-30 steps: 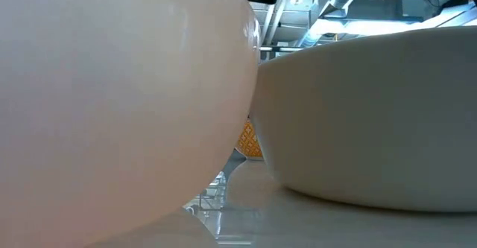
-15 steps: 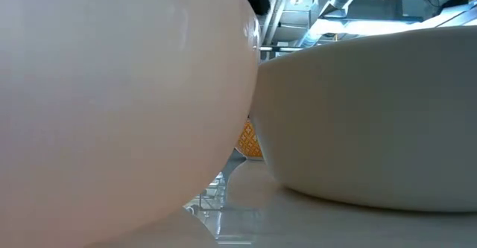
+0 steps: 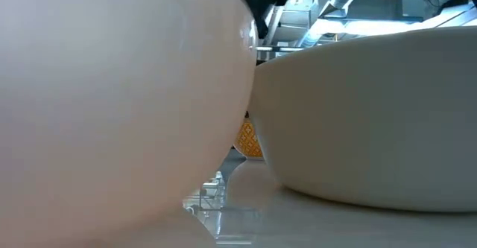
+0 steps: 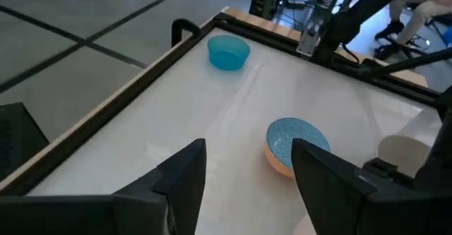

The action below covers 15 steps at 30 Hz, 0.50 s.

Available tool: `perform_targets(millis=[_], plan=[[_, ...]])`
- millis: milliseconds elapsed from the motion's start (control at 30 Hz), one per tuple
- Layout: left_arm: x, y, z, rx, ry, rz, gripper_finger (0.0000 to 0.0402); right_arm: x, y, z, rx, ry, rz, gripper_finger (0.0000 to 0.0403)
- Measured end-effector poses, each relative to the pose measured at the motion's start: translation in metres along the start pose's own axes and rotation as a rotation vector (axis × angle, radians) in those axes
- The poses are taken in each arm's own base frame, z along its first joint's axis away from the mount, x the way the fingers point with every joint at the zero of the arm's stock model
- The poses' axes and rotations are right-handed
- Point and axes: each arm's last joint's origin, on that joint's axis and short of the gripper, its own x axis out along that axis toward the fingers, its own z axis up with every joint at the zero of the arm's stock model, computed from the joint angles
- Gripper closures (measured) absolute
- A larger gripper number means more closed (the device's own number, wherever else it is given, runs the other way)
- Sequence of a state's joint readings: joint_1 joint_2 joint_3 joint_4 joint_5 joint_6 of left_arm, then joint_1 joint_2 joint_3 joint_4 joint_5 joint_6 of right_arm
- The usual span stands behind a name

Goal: Nest bowls inside each other
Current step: Stack the orange bowl on top of the white bowl

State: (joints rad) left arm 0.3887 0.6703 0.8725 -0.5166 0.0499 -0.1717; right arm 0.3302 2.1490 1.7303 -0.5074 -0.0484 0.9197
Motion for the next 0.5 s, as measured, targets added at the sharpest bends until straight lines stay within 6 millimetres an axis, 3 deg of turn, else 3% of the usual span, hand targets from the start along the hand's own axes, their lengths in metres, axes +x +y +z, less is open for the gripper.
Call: perform_targets(millis=[233, 300, 433, 500], plan=[[-0.009, 0.002, 0.003, 0.022, 0.042, 0.024, 0.0205, 0.007, -0.004, -0.012, -0.009, 0.058, 0.013, 0.0231], [-0.009, 0.002, 0.003, 0.022, 0.04, 0.024, 0.0205, 0.007, -0.005, -0.009, -0.014, 0.072, 0.035, 0.0265], [-0.009, 0.002, 0.003, 0.021, 0.039, 0.032, 0.0205, 0.007, -0.007, -0.004, -0.055, 0.077, 0.069, 0.037], [-0.008, 0.002, 0.003, 0.021, 0.04, 0.032, 0.0205, 0.007, -0.006, 0.002, -0.076, 0.042, 0.108, 0.0374]])
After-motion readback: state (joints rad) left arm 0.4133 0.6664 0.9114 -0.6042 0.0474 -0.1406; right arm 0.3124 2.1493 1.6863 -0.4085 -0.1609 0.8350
